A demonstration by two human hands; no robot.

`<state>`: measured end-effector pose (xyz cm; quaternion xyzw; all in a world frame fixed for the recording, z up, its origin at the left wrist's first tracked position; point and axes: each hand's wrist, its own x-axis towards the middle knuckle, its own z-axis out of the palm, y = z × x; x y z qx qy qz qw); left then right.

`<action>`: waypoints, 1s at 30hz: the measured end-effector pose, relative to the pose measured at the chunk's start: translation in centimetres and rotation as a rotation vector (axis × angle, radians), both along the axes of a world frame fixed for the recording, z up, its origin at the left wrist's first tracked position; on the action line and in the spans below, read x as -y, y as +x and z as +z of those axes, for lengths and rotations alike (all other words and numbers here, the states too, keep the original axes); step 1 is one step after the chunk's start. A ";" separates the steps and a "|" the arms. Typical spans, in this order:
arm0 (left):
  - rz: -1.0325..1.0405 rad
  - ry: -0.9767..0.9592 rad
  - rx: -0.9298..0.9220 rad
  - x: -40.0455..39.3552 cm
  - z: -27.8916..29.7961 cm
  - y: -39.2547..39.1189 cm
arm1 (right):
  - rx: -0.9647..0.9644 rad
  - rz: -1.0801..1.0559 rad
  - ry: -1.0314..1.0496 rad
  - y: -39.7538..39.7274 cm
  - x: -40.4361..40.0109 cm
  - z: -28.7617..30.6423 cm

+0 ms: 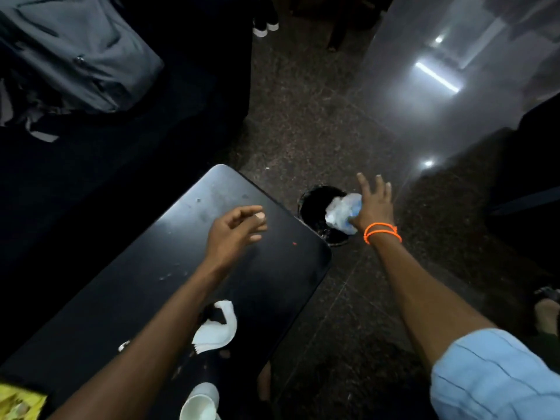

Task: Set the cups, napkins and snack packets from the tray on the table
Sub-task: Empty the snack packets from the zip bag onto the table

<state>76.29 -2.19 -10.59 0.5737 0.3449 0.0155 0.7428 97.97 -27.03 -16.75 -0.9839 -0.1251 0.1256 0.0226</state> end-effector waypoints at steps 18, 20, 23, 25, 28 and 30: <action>0.628 0.100 -0.112 -12.0 -0.2 -25.1 | -0.216 0.194 0.839 -19.9 -24.8 4.2; 0.762 0.149 -0.184 -13.7 -0.7 -30.5 | -0.365 0.222 0.878 -26.2 -29.1 4.6; 0.976 0.217 -0.363 -15.0 -2.1 -39.2 | -0.665 0.334 0.850 -37.4 -34.0 4.1; 1.045 0.290 -0.546 -15.2 -3.4 -44.1 | -0.825 0.401 0.776 -43.8 -36.5 2.7; 1.046 0.367 -0.711 -16.1 -5.1 -49.5 | -0.882 0.491 0.604 -50.7 -39.8 -0.3; 0.904 0.395 -0.781 -17.2 -6.8 -52.1 | -0.857 0.527 0.444 -53.9 -41.7 -2.4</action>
